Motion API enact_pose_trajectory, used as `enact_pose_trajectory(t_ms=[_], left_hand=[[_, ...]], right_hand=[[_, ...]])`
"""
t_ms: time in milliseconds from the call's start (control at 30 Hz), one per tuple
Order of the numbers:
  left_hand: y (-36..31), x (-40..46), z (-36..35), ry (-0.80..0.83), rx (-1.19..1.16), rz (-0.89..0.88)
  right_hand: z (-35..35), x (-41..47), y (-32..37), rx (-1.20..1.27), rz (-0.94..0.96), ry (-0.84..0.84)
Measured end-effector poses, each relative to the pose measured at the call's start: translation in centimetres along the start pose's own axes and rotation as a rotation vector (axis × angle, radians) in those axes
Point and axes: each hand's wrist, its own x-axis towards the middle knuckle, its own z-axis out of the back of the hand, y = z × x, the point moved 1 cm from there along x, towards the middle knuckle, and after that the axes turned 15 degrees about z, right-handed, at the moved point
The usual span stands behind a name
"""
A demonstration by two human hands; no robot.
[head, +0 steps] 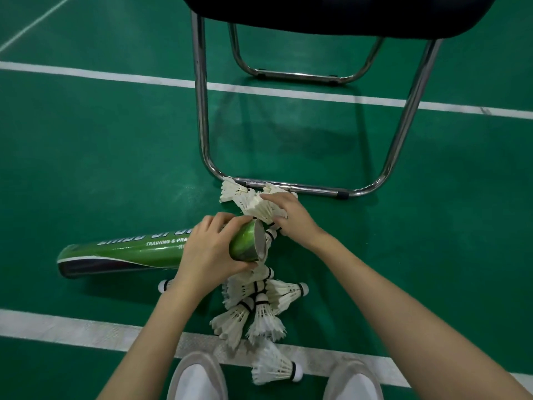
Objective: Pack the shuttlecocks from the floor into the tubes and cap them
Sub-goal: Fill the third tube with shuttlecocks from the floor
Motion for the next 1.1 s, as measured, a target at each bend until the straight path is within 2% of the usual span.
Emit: enact_pose_trajectory(t_ms=[100,267,533,600,700,800,933,1100], left_hand=[[0.0,0.1,0.1,0.039,0.024,-0.004],[-0.2,0.1,0.4,0.105,0.018,0.026],[-0.4,-0.5,0.1,0.254,0.057,0.099],[-0.2,-0.6,0.2,0.252,0.04,0.117],[0.3,-1.1,0.4,0.229,0.041,0.17],[0.7,-1.8,0.5,0.215,0.015,0.216],[0.1,-2.2,0.6,0.203,-0.001,0.23],[-0.4,-2.5,0.7,0.208,0.016,0.233]], right_hand=[[0.0,0.4,-0.3,-0.048,0.002,0.025],[0.7,-0.5,-0.7,-0.152,-0.007,-0.145],[0.9,-1.4,-1.1,-0.468,0.124,-0.233],[1.0,-1.5,-0.4,-0.409,0.112,-0.266],[1.2,-3.0,1.1,-0.062,-0.067,-0.358],[1.3,-5.4,2.3,0.141,-0.056,-0.419],[1.3,-7.2,2.9,0.272,-0.024,-0.478],[1.2,-7.8,2.6,0.311,-0.059,-0.614]])
